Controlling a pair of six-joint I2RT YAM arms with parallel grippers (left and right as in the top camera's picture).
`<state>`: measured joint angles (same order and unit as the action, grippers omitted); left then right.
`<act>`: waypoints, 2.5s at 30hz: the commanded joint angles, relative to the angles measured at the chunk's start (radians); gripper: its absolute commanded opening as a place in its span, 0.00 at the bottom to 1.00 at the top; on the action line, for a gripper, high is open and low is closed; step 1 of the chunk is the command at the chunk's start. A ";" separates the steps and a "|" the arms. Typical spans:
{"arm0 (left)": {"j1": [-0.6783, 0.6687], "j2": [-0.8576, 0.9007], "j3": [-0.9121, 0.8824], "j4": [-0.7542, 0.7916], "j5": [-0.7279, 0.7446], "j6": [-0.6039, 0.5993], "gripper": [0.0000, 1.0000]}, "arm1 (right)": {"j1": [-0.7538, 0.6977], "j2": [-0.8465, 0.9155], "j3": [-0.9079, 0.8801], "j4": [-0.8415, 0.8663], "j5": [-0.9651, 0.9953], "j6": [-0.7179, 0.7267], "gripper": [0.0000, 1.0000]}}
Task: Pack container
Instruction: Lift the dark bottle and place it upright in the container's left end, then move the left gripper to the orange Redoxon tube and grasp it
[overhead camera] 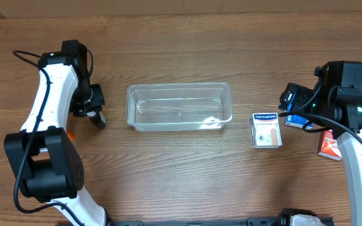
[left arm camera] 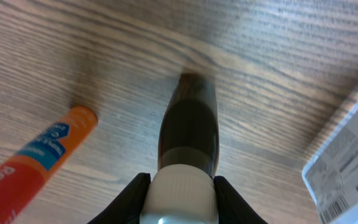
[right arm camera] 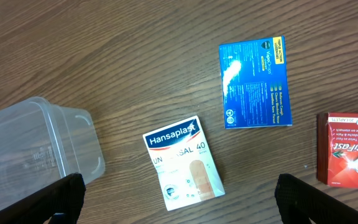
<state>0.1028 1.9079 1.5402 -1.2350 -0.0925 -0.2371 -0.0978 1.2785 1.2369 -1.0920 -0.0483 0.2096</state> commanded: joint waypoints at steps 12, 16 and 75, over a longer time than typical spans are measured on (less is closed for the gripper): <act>-0.342 -0.122 0.399 -0.216 0.029 -0.093 0.04 | -0.003 -0.005 0.027 0.009 -0.006 0.004 1.00; -0.343 -0.033 0.344 -0.198 0.030 -0.115 0.04 | -0.003 -0.005 0.027 0.008 -0.006 0.004 1.00; 0.293 -0.209 -0.111 -0.021 0.037 -0.054 1.00 | -0.003 -0.005 0.027 0.008 -0.018 0.004 1.00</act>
<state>0.3943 1.6657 1.4628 -1.2854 -0.0628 -0.3107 -0.0978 1.2785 1.2369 -1.0897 -0.0559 0.2089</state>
